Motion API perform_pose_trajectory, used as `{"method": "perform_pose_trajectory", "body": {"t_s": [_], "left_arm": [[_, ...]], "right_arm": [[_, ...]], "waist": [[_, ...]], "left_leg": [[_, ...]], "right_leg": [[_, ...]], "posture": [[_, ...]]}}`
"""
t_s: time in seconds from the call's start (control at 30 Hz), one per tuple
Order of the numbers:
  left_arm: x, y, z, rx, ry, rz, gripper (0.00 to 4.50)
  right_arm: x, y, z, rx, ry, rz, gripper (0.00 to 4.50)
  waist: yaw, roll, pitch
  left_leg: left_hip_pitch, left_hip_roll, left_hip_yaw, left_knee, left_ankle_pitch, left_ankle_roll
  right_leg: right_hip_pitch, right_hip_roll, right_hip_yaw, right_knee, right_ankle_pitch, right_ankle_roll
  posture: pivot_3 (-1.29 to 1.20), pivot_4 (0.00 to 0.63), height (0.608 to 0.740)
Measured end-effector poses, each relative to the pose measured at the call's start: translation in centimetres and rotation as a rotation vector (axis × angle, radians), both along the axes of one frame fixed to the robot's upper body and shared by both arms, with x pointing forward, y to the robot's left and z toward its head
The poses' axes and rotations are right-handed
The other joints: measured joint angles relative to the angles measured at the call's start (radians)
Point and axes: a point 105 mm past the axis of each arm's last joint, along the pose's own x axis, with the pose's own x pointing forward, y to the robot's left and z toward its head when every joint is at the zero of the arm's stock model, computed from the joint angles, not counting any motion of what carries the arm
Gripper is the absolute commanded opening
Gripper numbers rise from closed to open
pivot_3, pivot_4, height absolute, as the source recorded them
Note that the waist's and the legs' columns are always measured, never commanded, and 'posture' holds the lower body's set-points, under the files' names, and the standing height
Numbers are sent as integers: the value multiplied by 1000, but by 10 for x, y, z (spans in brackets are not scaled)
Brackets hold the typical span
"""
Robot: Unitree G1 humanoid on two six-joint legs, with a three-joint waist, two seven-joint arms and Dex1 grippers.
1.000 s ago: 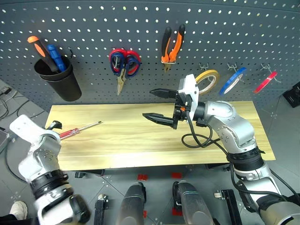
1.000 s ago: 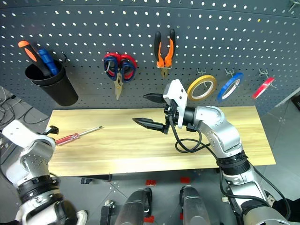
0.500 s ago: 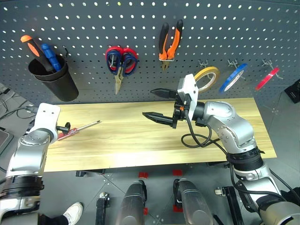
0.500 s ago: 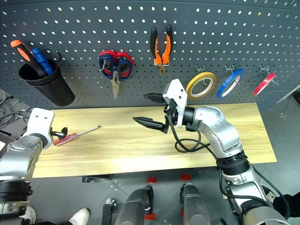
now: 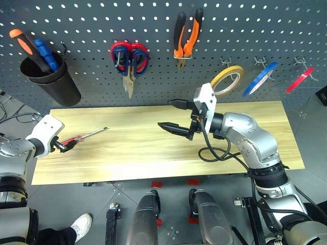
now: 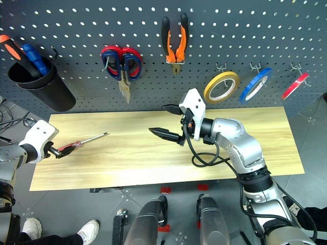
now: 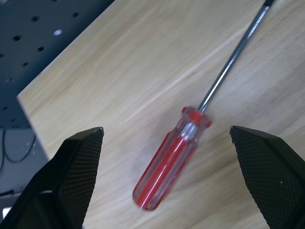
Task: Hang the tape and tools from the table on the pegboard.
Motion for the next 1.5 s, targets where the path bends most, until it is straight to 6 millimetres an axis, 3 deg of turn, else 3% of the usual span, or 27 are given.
{"method": "perform_pose_trajectory", "body": {"t_s": [0.2,0.33,0.53,0.63,1.0,1.13,1.27,1.5], "left_arm": [[7,-2,-2,1,33,-27,4489],[-1,-1,-17,0,112,-34,4489],[-7,2,-19,-20,154,-29,4489],[-10,4,-21,-15,174,-28,3897],[-14,5,-24,-17,201,-35,689],[-15,6,-25,-5,207,-44,690],[-19,0,-29,131,235,-169,690],[-9,-43,-24,417,208,-580,690]], "right_arm": [[-4,-4,2,0,11,-22,4500],[-4,-9,-2,-7,44,-49,4500],[-5,-12,1,-2,51,-64,4500],[-4,-13,1,-2,57,-73,4500],[-4,-14,0,-8,65,-72,4500],[-4,-14,1,-8,63,-72,4500],[-3,-14,2,-4,57,-71,4500],[-3,-11,3,12,54,-63,4500]], "waist": [[-5,0,25],[-14,-3,43],[-29,-2,59],[-32,-2,60],[-34,-2,63],[-34,-1,63],[-34,0,64],[-25,3,66]], "left_leg": [[-2,1,5,1,0,0],[-3,1,11,1,2,-3],[-3,2,16,2,1,-2],[-2,2,18,2,0,0],[-1,4,21,1,1,0],[-2,4,21,1,1,0],[-1,5,22,1,1,0],[-1,4,21,0,1,0]], "right_leg": [[-4,1,-2,2,0,0],[-12,1,2,6,0,0],[-15,0,4,10,0,0],[-15,0,5,12,0,0],[-18,1,7,15,0,0],[-19,1,7,15,0,0],[-19,0,8,15,0,0],[-18,-2,6,14,0,0]], "posture": [[-139,513,740],[-151,531,740],[-154,544,740],[-153,543,740],[-142,537,740],[-138,535,740],[-133,532,740],[-127,524,740]]}}
